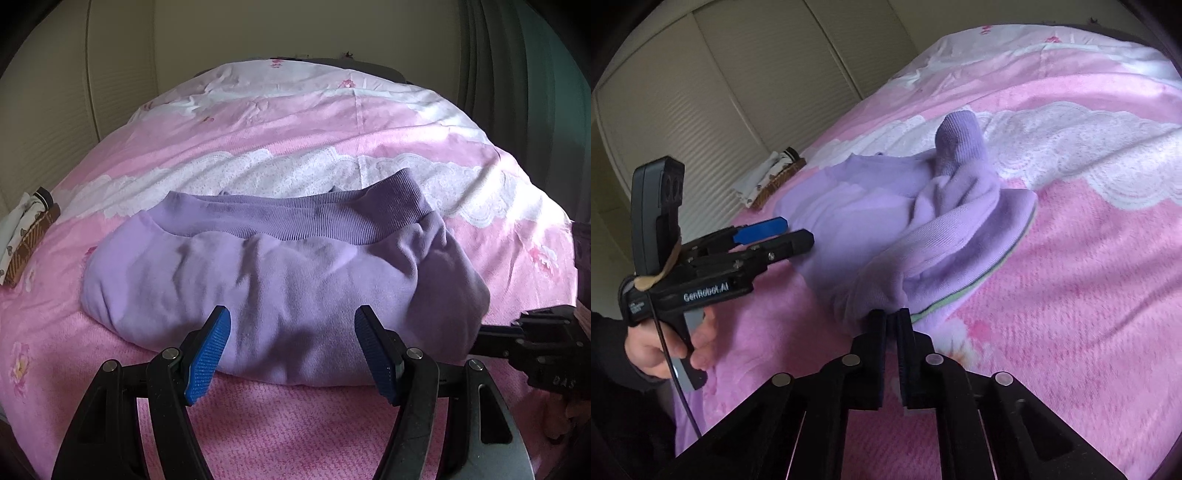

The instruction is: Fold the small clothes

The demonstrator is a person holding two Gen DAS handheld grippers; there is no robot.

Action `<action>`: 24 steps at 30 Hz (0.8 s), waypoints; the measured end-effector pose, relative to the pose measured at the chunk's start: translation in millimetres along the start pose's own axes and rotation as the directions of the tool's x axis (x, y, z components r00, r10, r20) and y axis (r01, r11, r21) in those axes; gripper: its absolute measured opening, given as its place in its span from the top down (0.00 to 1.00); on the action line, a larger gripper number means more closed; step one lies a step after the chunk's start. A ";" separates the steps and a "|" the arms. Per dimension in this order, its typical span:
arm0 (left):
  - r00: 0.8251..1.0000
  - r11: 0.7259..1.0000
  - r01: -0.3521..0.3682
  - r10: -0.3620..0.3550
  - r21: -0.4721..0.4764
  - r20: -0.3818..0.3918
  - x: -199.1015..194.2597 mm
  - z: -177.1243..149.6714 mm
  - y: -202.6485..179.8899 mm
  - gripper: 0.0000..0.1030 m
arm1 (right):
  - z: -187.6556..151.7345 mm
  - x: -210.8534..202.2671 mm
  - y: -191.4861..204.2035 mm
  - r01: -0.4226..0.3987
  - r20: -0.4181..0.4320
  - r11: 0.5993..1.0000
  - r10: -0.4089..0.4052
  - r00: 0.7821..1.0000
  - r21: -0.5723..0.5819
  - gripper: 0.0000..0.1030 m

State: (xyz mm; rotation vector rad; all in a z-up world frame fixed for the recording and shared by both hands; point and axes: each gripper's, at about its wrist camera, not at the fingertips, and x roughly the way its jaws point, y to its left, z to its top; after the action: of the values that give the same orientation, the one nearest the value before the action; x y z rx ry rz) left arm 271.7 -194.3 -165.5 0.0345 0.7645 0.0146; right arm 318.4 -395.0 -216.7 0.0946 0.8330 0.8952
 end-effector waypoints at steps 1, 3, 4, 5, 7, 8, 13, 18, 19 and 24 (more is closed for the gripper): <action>1.000 1.000 0.002 -0.002 0.000 0.000 0.0 -0.1 0.3 0.33 | -5.2 -4.7 4.4 0.034 -0.002 0.999 -0.034 0.999 -0.007 0.95; 1.000 1.000 0.001 -0.001 -0.002 0.000 0.2 0.1 0.8 0.33 | -8.4 -7.4 7.1 0.056 -0.003 0.998 -0.056 0.998 -0.010 0.96; 1.000 1.000 0.004 -0.004 -0.003 -0.002 0.3 0.0 1.1 0.33 | -10.5 -9.0 8.9 0.065 -0.003 0.998 -0.065 0.998 -0.011 0.96; 1.000 1.000 0.008 -0.008 -0.006 -0.005 0.4 -0.4 1.8 0.33 | -14.0 -11.9 10.9 0.079 -0.003 0.997 -0.079 0.997 -0.010 0.96; 1.000 1.000 0.010 -0.010 -0.008 -0.006 -0.6 -0.9 2.8 0.33 | -23.1 -18.3 17.1 0.104 -0.008 0.995 -0.104 0.995 -0.010 0.99; 1.000 1.000 0.011 -0.011 -0.009 -0.005 -1.1 -1.1 3.8 0.33 | -23.1 -18.3 17.1 0.104 -0.008 0.995 -0.104 0.995 -0.010 0.99; 1.000 0.999 0.027 -0.027 -0.018 -0.006 -2.8 0.1 6.3 0.33 | -37.2 -29.6 14.4 0.163 -0.025 0.986 -0.163 0.986 0.027 0.99; 1.000 0.999 0.028 -0.028 -0.027 0.002 -5.9 1.4 16.6 0.33 | -27.4 -47.9 11.5 0.175 0.064 0.976 -0.184 0.981 0.131 0.97; 1.000 0.999 0.026 -0.026 -0.032 0.003 -6.5 1.8 19.6 0.33 | -22.6 -48.3 12.8 0.173 0.081 0.974 -0.186 0.979 0.143 0.96; 1.000 0.998 0.011 -0.011 -0.066 0.001 -6.2 4.4 44.4 0.33 | 6.3 -34.3 32.1 0.207 0.132 0.964 -0.230 0.964 0.166 0.96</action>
State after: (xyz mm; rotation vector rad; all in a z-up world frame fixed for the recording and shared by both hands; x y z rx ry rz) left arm 270.3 -150.2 -156.4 -0.0327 0.7631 0.0292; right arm 290.0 -397.5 -178.9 0.1962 0.7535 0.6077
